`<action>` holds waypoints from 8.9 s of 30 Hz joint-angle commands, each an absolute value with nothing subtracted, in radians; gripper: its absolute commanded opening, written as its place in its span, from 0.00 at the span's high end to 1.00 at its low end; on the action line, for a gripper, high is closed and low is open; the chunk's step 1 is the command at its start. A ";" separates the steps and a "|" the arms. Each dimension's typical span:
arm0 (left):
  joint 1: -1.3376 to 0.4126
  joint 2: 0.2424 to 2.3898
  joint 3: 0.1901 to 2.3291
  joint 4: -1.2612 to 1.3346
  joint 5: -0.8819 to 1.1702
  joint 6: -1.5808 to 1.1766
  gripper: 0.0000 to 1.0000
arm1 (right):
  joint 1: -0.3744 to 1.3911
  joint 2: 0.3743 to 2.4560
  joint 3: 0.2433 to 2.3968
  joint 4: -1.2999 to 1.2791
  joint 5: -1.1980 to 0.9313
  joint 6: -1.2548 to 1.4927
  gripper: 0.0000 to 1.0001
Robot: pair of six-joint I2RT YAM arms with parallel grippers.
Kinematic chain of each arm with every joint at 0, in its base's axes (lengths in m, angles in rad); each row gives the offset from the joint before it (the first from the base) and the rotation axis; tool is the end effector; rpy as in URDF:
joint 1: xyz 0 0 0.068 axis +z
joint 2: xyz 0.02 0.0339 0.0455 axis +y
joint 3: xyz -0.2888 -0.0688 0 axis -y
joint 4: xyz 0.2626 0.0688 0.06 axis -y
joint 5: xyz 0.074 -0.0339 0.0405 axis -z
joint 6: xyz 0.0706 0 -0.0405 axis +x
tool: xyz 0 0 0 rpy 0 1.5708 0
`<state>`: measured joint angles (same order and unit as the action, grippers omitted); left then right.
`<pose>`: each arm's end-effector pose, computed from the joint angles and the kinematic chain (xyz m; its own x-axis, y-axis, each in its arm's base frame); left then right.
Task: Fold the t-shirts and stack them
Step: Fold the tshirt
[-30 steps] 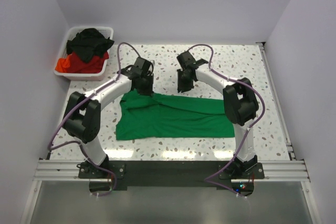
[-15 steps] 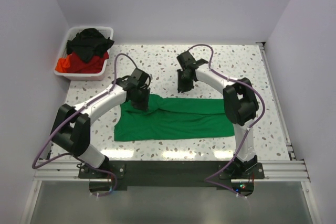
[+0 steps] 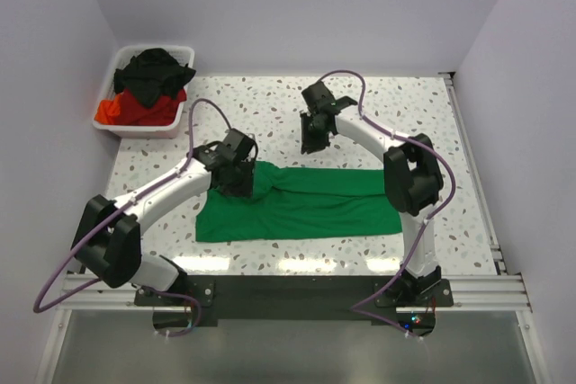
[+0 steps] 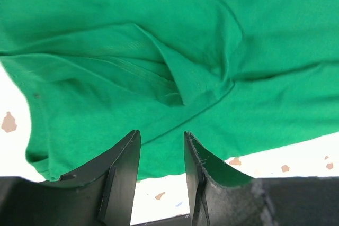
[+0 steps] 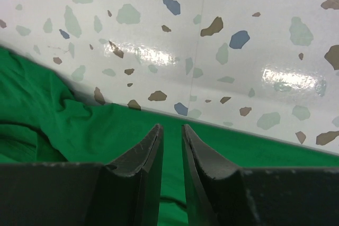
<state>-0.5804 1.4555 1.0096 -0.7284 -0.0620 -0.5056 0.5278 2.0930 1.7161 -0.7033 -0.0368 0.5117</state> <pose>0.2578 -0.1638 0.2080 -0.9302 0.0319 -0.3655 0.0877 0.9867 -0.1370 0.4293 0.2533 0.1954 -0.9182 0.0311 -0.3949 -0.0788 0.9627 0.2590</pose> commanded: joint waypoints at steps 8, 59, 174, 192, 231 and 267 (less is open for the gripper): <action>-0.503 1.603 1.203 -0.632 -0.196 -0.627 0.57 | 0.580 2.100 1.801 -0.775 -0.068 0.472 0.75; -0.290 1.930 1.252 -0.681 -0.175 -0.690 0.60 | 0.276 1.901 1.312 -0.824 0.198 0.681 0.53; -0.425 1.766 1.220 -0.538 -0.069 -0.537 0.64 | 0.299 1.996 1.582 -0.796 0.084 0.598 0.57; -0.431 1.766 1.315 -0.638 -0.123 -0.543 0.64 | 0.299 1.971 1.594 -0.813 0.103 0.603 0.58; -0.318 1.897 1.353 -0.775 -0.153 -0.785 0.59 | 0.239 1.988 1.431 -0.796 0.153 0.508 0.48; -0.245 2.288 1.776 -0.753 -0.120 -0.704 0.59 | 0.321 1.859 1.072 -0.650 0.021 0.658 0.50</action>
<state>-0.2543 2.1921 1.7168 -0.8021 -0.1097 -0.7284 0.2703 1.8175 1.1534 -0.6136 0.0868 0.5930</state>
